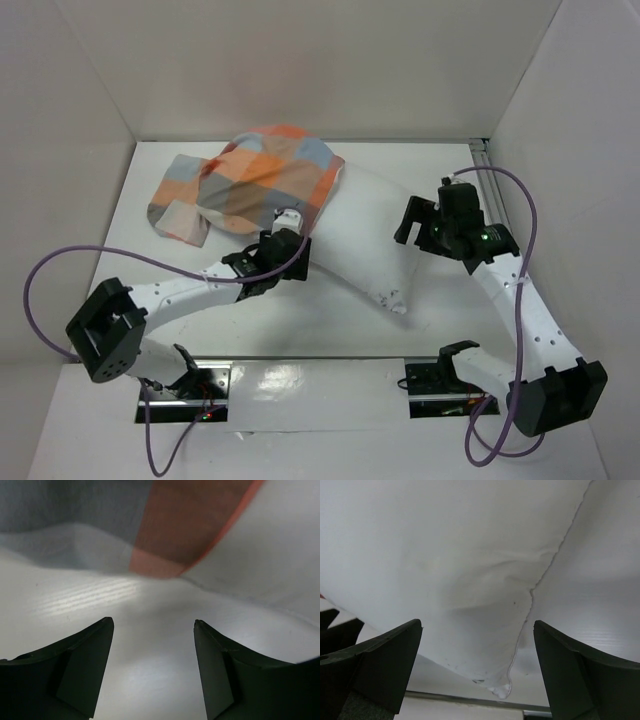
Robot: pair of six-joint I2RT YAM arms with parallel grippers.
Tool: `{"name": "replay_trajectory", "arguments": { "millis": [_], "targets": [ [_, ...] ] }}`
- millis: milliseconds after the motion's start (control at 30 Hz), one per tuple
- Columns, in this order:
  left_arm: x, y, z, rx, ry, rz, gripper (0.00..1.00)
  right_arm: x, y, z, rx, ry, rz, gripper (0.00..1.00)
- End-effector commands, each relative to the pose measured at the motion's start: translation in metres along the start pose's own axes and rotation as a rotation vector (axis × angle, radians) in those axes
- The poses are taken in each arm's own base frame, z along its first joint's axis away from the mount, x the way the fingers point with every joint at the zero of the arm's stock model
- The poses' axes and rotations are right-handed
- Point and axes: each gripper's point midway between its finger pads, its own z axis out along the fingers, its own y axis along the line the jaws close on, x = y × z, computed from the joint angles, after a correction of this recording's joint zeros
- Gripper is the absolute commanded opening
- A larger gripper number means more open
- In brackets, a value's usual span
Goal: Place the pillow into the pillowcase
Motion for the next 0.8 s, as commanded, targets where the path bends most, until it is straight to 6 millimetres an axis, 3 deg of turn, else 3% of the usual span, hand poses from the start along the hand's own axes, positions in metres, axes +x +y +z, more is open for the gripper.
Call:
{"name": "replay_trajectory", "arguments": {
  "millis": [0,167,500,633,667,700,767],
  "targets": [
    [-0.036,0.005,0.023,-0.022,-0.149,-0.054,0.77,0.015,0.006,-0.003,-0.052,0.064,-0.038,1.0],
    [-0.037,0.014,0.053,-0.054,-0.14,-0.04,0.73,0.034,0.018,-0.007,-0.143,0.144,-0.101,1.0],
    [-0.024,0.028,0.079,-0.153,-0.084,-0.027,0.62,0.051,0.026,-0.005,-0.213,0.233,-0.121,1.0],
    [-0.024,0.037,0.08,-0.203,-0.074,-0.049,0.41,0.067,0.026,0.003,-0.234,0.278,-0.132,1.0],
    [-0.029,0.038,0.077,-0.211,-0.082,-0.061,0.17,0.071,0.03,0.002,-0.267,0.293,-0.141,1.0],
    [-0.037,0.035,0.075,-0.207,-0.089,-0.065,0.02,0.079,0.029,0.008,-0.27,0.334,-0.143,1.0],
    [-0.047,0.036,0.067,-0.216,-0.092,-0.053,0.0,0.089,0.034,0.015,-0.302,0.359,-0.155,1.0]
  ]
}}
